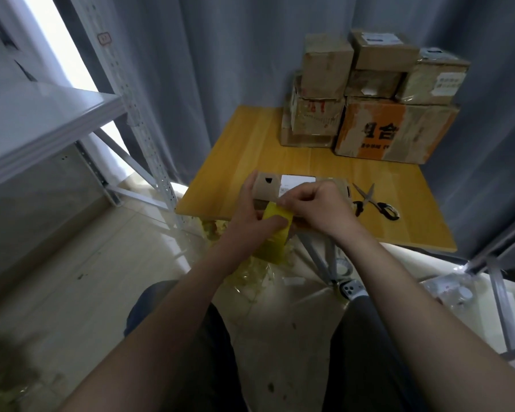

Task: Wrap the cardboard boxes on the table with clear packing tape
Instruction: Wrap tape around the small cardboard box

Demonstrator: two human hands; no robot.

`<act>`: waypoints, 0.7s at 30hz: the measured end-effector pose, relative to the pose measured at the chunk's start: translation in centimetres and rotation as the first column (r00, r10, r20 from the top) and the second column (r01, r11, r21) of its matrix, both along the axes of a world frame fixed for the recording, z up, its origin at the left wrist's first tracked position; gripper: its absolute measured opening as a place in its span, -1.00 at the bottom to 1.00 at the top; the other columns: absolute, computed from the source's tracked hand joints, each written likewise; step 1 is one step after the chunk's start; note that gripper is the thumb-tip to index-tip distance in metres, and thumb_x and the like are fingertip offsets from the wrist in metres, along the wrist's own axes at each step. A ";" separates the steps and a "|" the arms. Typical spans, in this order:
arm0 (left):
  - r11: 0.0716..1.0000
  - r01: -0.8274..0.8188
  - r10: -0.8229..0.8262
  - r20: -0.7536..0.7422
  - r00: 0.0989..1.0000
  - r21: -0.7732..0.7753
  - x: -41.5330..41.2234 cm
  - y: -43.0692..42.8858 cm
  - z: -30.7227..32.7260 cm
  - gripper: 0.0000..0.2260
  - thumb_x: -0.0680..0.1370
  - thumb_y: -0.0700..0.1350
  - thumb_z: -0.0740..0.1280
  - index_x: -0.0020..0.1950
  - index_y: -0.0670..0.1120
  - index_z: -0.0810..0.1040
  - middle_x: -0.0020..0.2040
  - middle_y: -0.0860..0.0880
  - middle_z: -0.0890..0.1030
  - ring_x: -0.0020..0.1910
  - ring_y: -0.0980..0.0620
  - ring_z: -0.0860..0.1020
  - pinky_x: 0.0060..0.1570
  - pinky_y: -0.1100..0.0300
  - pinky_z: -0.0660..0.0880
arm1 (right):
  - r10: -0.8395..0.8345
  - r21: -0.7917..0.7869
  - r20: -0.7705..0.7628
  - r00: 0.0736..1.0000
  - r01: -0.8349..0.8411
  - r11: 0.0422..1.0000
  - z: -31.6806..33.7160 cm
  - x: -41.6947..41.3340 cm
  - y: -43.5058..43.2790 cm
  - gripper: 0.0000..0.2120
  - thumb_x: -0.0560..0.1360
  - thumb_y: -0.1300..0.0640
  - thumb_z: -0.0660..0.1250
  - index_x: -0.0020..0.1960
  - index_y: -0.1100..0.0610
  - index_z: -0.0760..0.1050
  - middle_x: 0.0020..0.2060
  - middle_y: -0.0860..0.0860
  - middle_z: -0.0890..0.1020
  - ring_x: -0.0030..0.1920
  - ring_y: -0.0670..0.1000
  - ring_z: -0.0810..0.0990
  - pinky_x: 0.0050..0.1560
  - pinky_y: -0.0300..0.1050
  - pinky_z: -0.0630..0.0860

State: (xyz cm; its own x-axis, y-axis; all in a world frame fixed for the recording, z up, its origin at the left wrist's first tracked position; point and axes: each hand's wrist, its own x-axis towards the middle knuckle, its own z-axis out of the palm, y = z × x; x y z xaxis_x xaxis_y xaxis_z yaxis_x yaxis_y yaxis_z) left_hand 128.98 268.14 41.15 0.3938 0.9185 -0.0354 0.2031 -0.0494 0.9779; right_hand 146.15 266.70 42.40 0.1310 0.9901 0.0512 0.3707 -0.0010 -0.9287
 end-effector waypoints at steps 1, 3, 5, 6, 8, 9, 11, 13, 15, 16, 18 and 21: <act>0.999 0.015 -0.014 0.025 1.000 -0.036 -0.1 -0.2 0.2 -0.20 0.56 -0.17 0.46 0.66 0.14 0.08 0.31 0.18 0.55 0.14 0.22 0.58 0.13 0.17 0.54 | -0.012 0.037 0.069 0.998 0.009 0.999 0.1 -0.1 0.4 -0.91 0.54 0.14 0.51 -0.14 0.06 0.74 -0.16 0.03 0.75 -0.20 0.08 0.73 -0.09 0.07 0.69; 0.991 0.089 -0.082 0.068 0.994 -0.102 -0.2 -0.6 0.2 -0.42 0.63 -0.14 0.38 0.58 0.05 0.20 0.01 0.06 0.73 -0.06 0.12 0.68 0.00 0.15 0.60 | -0.001 0.115 0.195 0.981 -0.022 0.993 0.6 -0.4 1.2 -0.91 0.54 0.17 0.51 -0.14 0.06 0.75 -0.13 -0.05 0.73 -0.09 -0.06 0.69 0.00 -0.06 0.63; 0.977 0.126 -0.110 0.100 0.989 -0.170 -0.4 -0.7 0.5 -0.60 0.68 -0.11 0.31 0.49 0.01 0.29 -0.13 -0.13 0.73 -0.20 -0.05 0.68 -0.12 0.07 0.62 | 0.008 0.138 0.166 0.986 -0.031 0.990 1.4 -0.3 1.9 -0.89 0.54 0.18 0.50 -0.15 0.06 0.75 -0.15 -0.10 0.73 -0.07 -0.14 0.68 -0.01 -0.17 0.60; 0.969 0.116 -0.094 0.107 0.990 -0.219 -0.5 -0.5 0.6 -0.64 0.70 -0.08 0.29 0.47 -0.02 0.30 -0.14 -0.18 0.72 -0.24 -0.09 0.67 -0.16 0.03 0.63 | -0.011 0.141 0.106 0.994 -0.004 0.990 1.8 -0.2 2.4 -0.88 0.54 0.17 0.51 -0.16 0.04 0.74 -0.18 -0.13 0.73 -0.10 -0.17 0.68 -0.03 -0.20 0.59; 0.934 0.143 -0.094 0.161 0.982 -0.327 -0.7 -0.2 1.1 -0.65 0.71 -0.01 0.26 0.46 -0.08 0.32 -0.15 -0.23 0.70 -0.31 -0.13 0.65 -0.23 -0.01 0.64 | -0.060 0.157 0.020 0.998 0.056 0.986 2.4 -0.1 3.9 -0.92 0.51 0.11 0.54 -0.17 0.03 0.73 -0.20 -0.13 0.74 -0.10 -0.16 0.69 -0.01 -0.22 0.58; 0.921 0.163 -0.105 0.178 0.978 -0.355 -0.8 -0.3 1.5 -0.66 0.72 0.00 0.24 0.45 -0.08 0.33 -0.17 -0.21 0.70 -0.32 -0.13 0.65 -0.24 0.00 0.65 | -0.068 0.164 0.010 0.998 0.065 0.984 2.8 -0.2 4.6 -0.95 0.50 0.09 0.55 -0.14 0.04 0.74 -0.18 -0.12 0.75 -0.07 -0.16 0.70 0.04 -0.21 0.58; 0.931 0.198 -0.175 0.100 0.979 -0.306 -1.5 0.0 1.7 -0.67 0.71 -0.01 0.25 0.46 0.03 0.30 -0.17 -0.12 0.73 -0.21 -0.08 0.72 -0.14 0.05 0.66 | -0.086 0.169 -0.042 0.995 0.092 0.981 3.7 -0.1 6.4 -0.95 0.50 0.09 0.55 -0.08 0.06 0.74 -0.13 -0.13 0.75 -0.03 -0.23 0.69 0.09 -0.29 0.56; 0.911 0.312 -0.321 0.013 0.947 -0.268 -2.7 0.5 1.6 -0.55 0.67 0.03 0.32 0.51 0.10 0.24 0.01 -0.19 0.72 0.02 -0.17 0.72 0.10 -0.07 0.63 | -0.163 0.164 -0.125 0.979 0.182 0.969 4.6 1.1 8.5 -0.98 0.52 0.12 0.52 -0.09 0.03 0.72 -0.11 -0.14 0.73 -0.05 -0.28 0.67 0.11 -0.33 0.56; 0.850 0.357 -0.371 0.040 0.928 -0.387 -3.3 0.4 1.0 -0.60 0.68 0.08 0.29 0.49 0.05 0.31 0.05 -0.22 0.70 0.07 -0.25 0.70 0.15 -0.14 0.62 | -0.235 0.135 -0.119 0.965 0.250 0.959 4.7 2.5 10.6 -0.92 0.52 0.08 0.52 -0.15 -0.06 0.72 -0.08 -0.13 0.75 0.05 -0.17 0.69 0.27 -0.07 0.58; 0.830 0.342 -0.354 0.058 0.933 -0.441 -3.5 0.1 0.7 -0.66 0.70 0.07 0.24 0.45 0.02 0.37 0.00 -0.19 0.72 0.02 -0.23 0.71 0.10 -0.12 0.65 | -0.243 0.108 -0.081 0.967 0.251 0.962 4.5 2.9 11.5 -0.89 0.51 0.03 0.54 -0.20 -0.08 0.73 -0.10 -0.15 0.76 0.08 -0.13 0.68 0.35 0.08 0.53; 0.826 0.275 -0.282 0.062 0.957 -0.492 -3.5 0.1 -0.2 -0.72 0.72 0.05 0.22 0.39 -0.01 0.42 -0.07 -0.17 0.72 -0.05 -0.22 0.72 0.12 -0.17 0.65 | -0.217 0.060 -0.035 0.976 0.219 0.974 3.3 3.1 13.0 -0.86 0.48 -0.01 0.56 -0.26 -0.11 0.73 -0.14 -0.18 0.76 0.07 -0.11 0.69 0.43 0.19 0.43; 0.815 0.254 -0.254 0.072 0.964 -0.520 -3.5 0.9 -1.3 -0.63 0.71 0.05 0.24 0.41 -0.15 0.38 -0.04 -0.26 0.67 -0.05 -0.31 0.67 0.24 -0.42 0.50 | -0.175 0.062 -0.045 0.983 0.178 0.982 2.6 2.4 14.1 -0.96 0.49 0.07 0.55 -0.14 -0.01 0.73 -0.03 -0.05 0.76 0.10 -0.11 0.69 0.38 0.00 0.51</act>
